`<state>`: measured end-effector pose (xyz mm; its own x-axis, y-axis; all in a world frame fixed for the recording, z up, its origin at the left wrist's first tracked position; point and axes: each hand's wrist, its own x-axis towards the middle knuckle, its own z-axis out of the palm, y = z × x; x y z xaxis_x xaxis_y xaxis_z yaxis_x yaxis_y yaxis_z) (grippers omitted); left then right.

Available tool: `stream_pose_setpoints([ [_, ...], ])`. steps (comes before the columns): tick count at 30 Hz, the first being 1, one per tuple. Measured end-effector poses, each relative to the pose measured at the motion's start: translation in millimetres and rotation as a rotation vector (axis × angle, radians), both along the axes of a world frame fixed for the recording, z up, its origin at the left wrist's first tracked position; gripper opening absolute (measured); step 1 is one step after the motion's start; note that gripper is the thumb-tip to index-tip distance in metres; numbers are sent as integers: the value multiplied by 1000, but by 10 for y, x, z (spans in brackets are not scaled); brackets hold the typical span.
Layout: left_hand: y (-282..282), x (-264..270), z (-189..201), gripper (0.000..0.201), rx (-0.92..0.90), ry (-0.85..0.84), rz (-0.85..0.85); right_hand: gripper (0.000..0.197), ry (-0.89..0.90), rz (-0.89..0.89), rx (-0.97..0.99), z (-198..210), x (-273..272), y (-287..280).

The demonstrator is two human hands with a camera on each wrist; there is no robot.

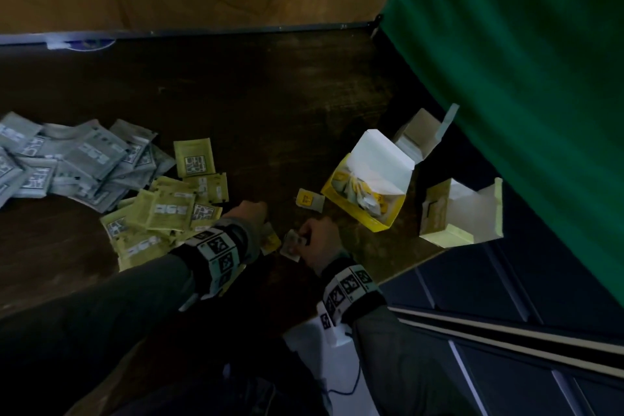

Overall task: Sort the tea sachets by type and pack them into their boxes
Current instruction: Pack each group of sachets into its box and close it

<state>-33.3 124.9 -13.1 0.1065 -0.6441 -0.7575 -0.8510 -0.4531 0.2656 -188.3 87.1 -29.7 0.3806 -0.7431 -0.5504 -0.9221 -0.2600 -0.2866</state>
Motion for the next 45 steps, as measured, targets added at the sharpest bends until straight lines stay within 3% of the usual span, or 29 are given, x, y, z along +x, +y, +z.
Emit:
stream_pose_setpoints([
  [4,-31,-33,22,37,21,1,-88,29,-74,-36,11,40,-16,1],
  [6,-28,-16,45,35,-7,10,-75,21,-155,-77,16,41,-9,33],
  [9,-26,61,108,32,-99,143,130,21,-194,-146,91,47,-11,65],
  [12,-35,171,147,22,-165,277,327,18,-193,-90,99,47,-63,66],
  [14,-47,235,156,19,-187,359,423,13,-287,-112,83,108,-105,63],
  [17,-39,288,174,22,-241,361,458,22,-542,-188,-49,262,-161,-2],
  [21,-4,216,228,6,-227,478,515,41,-780,-278,-119,447,-192,-92],
  [27,-83,-52,392,11,-185,821,845,30,-886,-367,-68,559,-225,-182],
  [31,-110,-141,458,13,-199,961,946,36,-916,-367,-11,479,-217,-193],
  [35,-102,-185,456,24,-276,900,946,29,-874,-386,106,432,-222,-200],
  [37,-105,-194,461,24,-324,842,943,34,-853,-471,256,444,-213,-205],
  [40,-110,-186,444,26,-380,804,943,23,-931,-620,514,523,-184,-186],
  [43,-120,-180,431,16,-363,796,925,6,-957,-629,472,502,-209,-186],
  [45,-123,-163,419,12,-304,833,928,14,-935,-604,386,476,-244,-211],
])
